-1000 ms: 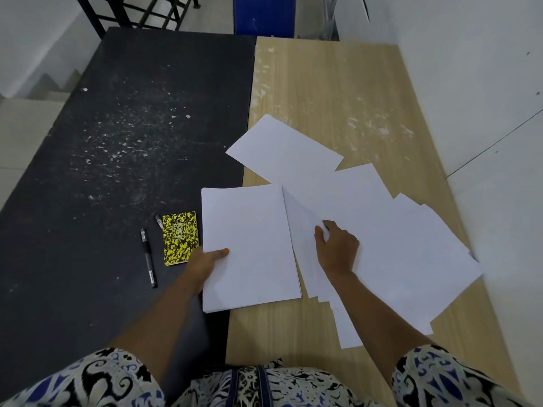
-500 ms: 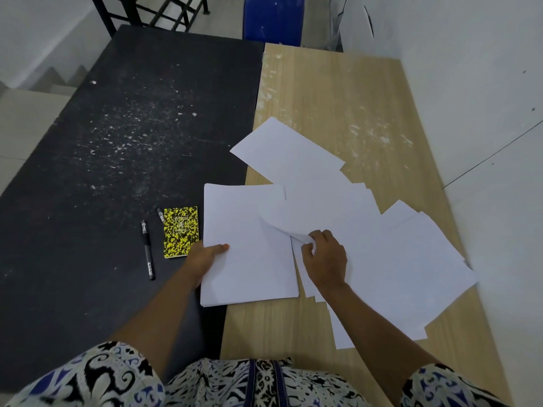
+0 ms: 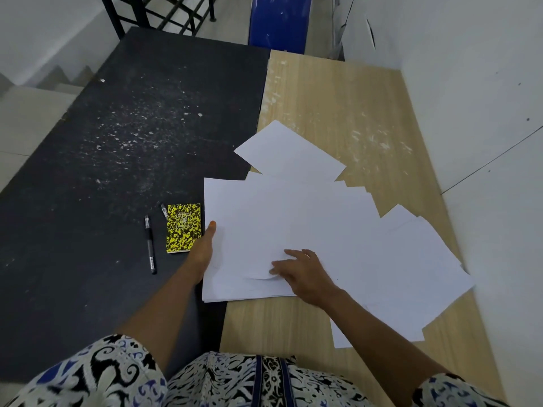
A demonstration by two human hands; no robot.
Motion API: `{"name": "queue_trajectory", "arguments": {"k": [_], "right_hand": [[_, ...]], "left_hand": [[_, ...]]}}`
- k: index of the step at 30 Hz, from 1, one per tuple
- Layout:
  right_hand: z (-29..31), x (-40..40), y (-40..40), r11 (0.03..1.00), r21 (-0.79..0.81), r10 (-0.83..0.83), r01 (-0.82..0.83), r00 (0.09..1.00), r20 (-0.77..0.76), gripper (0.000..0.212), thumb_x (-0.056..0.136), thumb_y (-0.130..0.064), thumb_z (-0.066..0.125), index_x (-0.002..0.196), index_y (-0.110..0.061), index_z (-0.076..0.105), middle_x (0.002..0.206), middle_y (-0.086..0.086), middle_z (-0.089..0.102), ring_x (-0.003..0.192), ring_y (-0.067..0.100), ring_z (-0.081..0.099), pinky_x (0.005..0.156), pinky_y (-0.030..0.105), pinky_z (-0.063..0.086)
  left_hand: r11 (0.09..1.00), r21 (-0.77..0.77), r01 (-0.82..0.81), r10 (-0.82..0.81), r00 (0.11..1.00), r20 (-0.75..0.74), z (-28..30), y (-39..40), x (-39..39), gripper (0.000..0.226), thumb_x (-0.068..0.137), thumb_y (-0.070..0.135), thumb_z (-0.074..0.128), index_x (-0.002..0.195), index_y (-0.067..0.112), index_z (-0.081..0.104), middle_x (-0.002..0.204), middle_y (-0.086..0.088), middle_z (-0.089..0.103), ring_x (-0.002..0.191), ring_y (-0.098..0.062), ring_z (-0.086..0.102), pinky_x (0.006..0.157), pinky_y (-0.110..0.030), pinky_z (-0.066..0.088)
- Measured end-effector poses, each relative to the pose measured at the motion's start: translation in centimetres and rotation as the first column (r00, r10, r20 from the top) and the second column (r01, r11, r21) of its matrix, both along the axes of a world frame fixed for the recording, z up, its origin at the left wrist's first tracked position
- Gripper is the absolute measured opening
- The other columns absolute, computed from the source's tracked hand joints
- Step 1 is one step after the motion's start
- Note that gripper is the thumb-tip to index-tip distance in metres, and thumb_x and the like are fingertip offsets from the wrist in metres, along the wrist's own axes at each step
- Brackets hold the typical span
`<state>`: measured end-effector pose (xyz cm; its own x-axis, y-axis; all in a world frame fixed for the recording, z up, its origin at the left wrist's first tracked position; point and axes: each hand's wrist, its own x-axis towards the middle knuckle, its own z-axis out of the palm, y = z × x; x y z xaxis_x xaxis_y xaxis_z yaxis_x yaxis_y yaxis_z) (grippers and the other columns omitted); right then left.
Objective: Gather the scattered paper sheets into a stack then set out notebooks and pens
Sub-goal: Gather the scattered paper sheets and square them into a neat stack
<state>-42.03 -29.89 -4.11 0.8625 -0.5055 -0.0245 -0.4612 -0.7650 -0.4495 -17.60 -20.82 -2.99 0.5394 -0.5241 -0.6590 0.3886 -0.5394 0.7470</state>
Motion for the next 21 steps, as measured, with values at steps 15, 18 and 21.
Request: {"name": "queue_trajectory", "arguments": {"k": [15,18,21], "right_hand": [[0.7,1.1,-0.3,0.878,0.410,-0.302,0.246,0.950,0.076,0.042,0.083,0.013,0.053,0.105,-0.014,0.075,0.129,-0.026,0.042,0.142,0.003,0.011,0.117,0.021,0.013],[0.4,1.2,-0.4,0.896,0.403,-0.214,0.186,0.977,0.025,0.051,0.081,0.009,0.056,0.125,-0.015,0.064,0.115,-0.032,0.051,0.147,0.009,0.003,0.121,0.035,0.014],[0.8,1.4,-0.6,0.927,0.361,-0.079,0.107,0.993,-0.093,0.044,0.083,-0.009,0.059,0.116,-0.036,0.066,0.148,-0.023,0.034,0.149,0.015,-0.007,0.119,0.045,-0.001]], "left_hand": [[0.997,-0.067,0.038,-0.038,0.999,-0.001,1.1,0.5,-0.4,0.036,0.091,0.038,0.063,0.120,0.017,0.057,0.106,0.000,0.062,0.091,-0.018,0.059,0.074,-0.028,0.044],[0.993,-0.093,0.073,-0.071,0.997,0.026,0.9,0.8,-0.4,0.038,0.083,0.026,0.075,0.116,0.010,0.063,0.108,-0.006,0.068,0.087,-0.016,0.065,0.067,-0.025,0.050],[0.992,-0.087,0.090,-0.089,0.996,0.015,0.3,1.1,0.0,0.041,0.080,0.012,0.077,0.118,0.005,0.063,0.116,-0.012,0.067,0.094,-0.024,0.066,0.079,-0.032,0.052]]}}
